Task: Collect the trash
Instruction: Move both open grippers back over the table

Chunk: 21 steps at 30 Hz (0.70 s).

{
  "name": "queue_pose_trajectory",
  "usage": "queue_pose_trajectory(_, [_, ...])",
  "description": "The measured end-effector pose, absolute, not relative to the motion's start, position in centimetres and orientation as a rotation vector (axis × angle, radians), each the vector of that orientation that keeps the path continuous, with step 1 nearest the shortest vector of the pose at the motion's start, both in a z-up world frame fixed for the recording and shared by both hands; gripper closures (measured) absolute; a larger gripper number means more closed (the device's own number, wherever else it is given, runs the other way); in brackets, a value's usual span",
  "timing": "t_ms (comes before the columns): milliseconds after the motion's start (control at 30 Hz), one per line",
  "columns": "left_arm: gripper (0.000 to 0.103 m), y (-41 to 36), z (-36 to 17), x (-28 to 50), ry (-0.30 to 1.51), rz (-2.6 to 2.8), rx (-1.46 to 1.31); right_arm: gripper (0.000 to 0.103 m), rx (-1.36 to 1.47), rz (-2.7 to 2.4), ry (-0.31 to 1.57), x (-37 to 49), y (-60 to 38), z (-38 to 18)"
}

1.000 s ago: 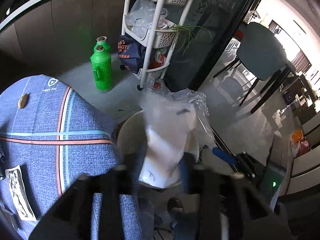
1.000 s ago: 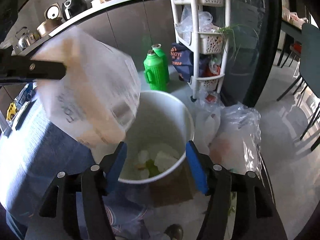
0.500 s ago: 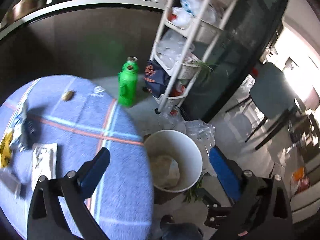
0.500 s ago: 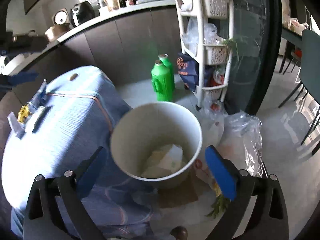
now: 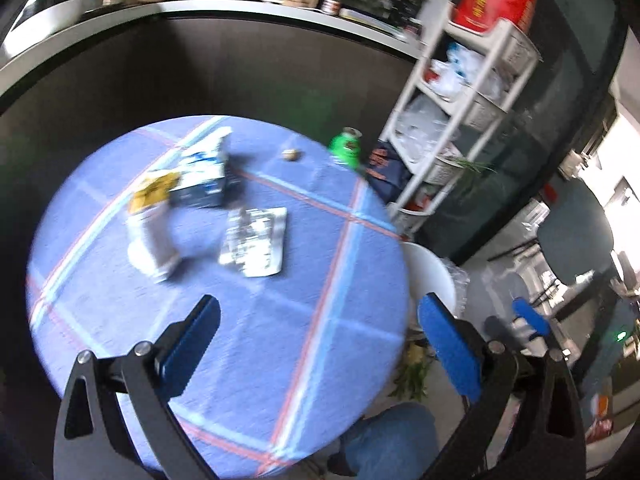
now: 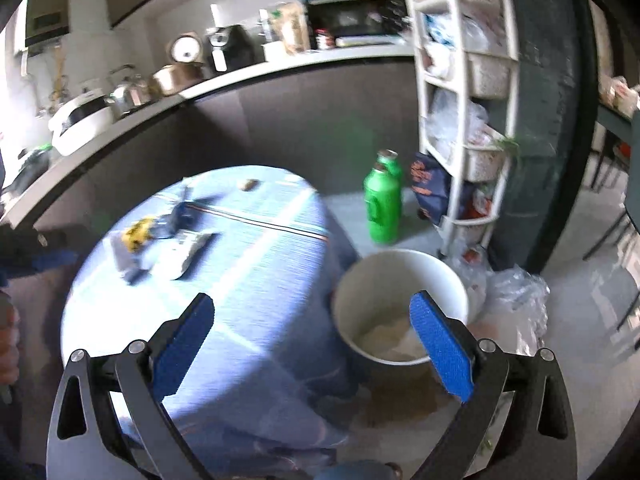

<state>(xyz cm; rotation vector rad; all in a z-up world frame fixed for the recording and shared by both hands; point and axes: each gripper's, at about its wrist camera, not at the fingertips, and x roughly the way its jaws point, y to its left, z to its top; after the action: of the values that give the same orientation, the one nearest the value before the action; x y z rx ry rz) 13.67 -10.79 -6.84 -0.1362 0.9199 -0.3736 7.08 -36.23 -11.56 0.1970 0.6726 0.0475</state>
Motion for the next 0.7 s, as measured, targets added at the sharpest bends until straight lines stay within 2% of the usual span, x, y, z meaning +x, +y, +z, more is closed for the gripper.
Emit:
queue_pose_trajectory(467, [0.004,2.1,-10.0,13.8,0.923,-0.181,-0.278,0.009,0.118,0.257,0.761,10.7,-24.5,-10.7])
queue_pose_trajectory(533, [0.005,3.1,-10.5,14.2,0.923,-0.170,-0.292,0.009,0.108,0.267,0.773,11.7,-23.2,-10.9])
queue_pose_trajectory(700, [0.015,4.3,-11.6,15.5,0.937,-0.185,-0.290,0.009,0.120,0.247,0.825,15.2,-20.6,-12.4])
